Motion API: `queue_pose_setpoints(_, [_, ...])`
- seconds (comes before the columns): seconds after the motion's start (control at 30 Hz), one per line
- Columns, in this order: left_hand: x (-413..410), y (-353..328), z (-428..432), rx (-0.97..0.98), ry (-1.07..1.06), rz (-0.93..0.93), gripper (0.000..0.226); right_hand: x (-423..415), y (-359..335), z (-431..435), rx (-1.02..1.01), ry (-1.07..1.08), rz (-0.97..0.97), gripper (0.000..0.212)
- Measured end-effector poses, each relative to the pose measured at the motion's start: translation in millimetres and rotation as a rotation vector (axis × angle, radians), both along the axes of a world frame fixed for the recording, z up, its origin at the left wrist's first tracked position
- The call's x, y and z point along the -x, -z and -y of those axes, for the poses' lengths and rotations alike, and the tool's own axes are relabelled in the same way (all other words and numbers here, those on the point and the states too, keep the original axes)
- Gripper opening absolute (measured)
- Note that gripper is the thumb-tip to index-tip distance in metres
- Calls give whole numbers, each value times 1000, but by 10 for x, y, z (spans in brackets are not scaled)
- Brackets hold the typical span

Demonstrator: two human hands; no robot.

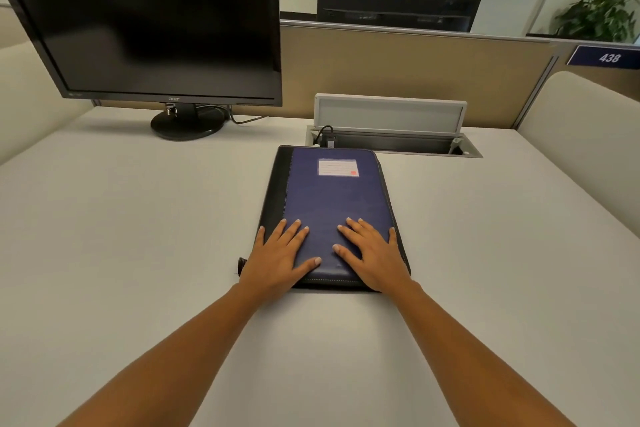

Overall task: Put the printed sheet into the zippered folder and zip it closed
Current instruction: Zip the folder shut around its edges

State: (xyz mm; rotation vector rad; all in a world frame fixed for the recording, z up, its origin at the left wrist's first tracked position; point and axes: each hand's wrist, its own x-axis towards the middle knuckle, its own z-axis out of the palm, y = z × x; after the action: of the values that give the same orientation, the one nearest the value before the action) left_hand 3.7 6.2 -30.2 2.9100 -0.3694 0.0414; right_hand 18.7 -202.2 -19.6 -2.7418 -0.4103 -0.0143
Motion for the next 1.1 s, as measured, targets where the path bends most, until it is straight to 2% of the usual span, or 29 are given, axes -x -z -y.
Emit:
queue_pose_setpoints(0.1, [-10,13,4,27,-19,3,74,-32,22,-13,23,28,-6,57])
queue_pose_setpoints(0.23, [-20,-3,51,15,-78,-4,82,-58,48,-59,75,122,-16,60])
queue_pose_setpoints(0.43, [-70,16,164,-22,-180,17,75,-53,38,-362,119,273,-45,62])
queue_pose_setpoints(1.1, [-67,-3,180,-54,-167,5,73,-13,24,-492,142,266,-26,62])
